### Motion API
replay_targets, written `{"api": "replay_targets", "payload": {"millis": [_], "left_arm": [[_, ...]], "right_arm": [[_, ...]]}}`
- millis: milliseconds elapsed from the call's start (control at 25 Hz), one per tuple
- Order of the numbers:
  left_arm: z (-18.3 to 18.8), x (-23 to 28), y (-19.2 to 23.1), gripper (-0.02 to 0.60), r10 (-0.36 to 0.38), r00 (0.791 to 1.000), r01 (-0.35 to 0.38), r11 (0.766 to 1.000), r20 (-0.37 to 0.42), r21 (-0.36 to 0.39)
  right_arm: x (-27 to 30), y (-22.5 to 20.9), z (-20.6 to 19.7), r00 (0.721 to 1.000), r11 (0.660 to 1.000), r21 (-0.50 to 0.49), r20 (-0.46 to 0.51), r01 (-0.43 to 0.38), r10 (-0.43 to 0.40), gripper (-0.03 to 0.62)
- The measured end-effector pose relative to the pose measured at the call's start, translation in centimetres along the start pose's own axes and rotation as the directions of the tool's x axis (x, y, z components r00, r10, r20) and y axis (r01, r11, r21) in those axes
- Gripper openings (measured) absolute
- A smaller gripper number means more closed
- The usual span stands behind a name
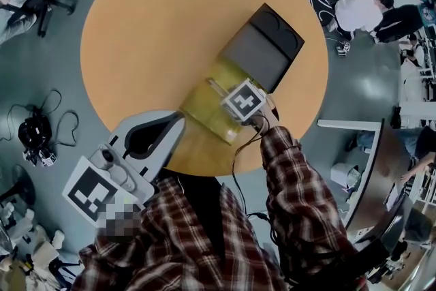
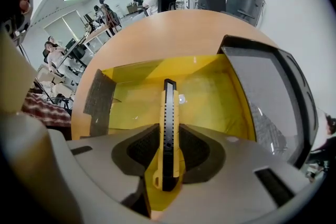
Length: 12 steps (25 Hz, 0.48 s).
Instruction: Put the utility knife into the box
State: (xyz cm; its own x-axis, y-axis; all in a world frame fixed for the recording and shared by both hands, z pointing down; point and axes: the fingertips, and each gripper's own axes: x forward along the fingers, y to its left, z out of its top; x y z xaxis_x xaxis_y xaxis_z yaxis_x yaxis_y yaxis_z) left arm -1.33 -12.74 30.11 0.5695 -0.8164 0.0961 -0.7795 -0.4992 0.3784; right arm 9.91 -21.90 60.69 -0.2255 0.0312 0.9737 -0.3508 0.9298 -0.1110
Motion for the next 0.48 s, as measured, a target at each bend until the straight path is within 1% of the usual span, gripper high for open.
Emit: {"api": "replay_targets", "payload": {"millis": [120,200,320,480], "left_arm": [[0.0,-0.1,-0.1,0.011,-0.013,1.0,0.013,1.0,0.005,0.002],[0.2,-0.1,-0.3,0.011,-0.022,1.0,0.022,1.0,0.007,0.006],[0.6,0.2,-1.0,0.011,-0.039,0.999,0.039,0.999,0.008,0.017],[1.3,0.5,-1.3,0.011,-0.058,0.998,0.057,0.998,0.011,0.036]], "right_arm": [[0.5,0.7,0.6,1.0,1.0,-0.001,0.001,-0.02,0.02,0.126],[0.5,0.8,0.6,1.0,1.0,0.006,0.002,-0.016,0.016,0.126],[-0.1,-0.3,1.0,0.998,0.999,0.035,0.06,0.016,-0.018,0.126],[-1.5,-0.9,1.5,0.989,0.994,0.109,0.143,0.021,-0.036,0.127]]}}
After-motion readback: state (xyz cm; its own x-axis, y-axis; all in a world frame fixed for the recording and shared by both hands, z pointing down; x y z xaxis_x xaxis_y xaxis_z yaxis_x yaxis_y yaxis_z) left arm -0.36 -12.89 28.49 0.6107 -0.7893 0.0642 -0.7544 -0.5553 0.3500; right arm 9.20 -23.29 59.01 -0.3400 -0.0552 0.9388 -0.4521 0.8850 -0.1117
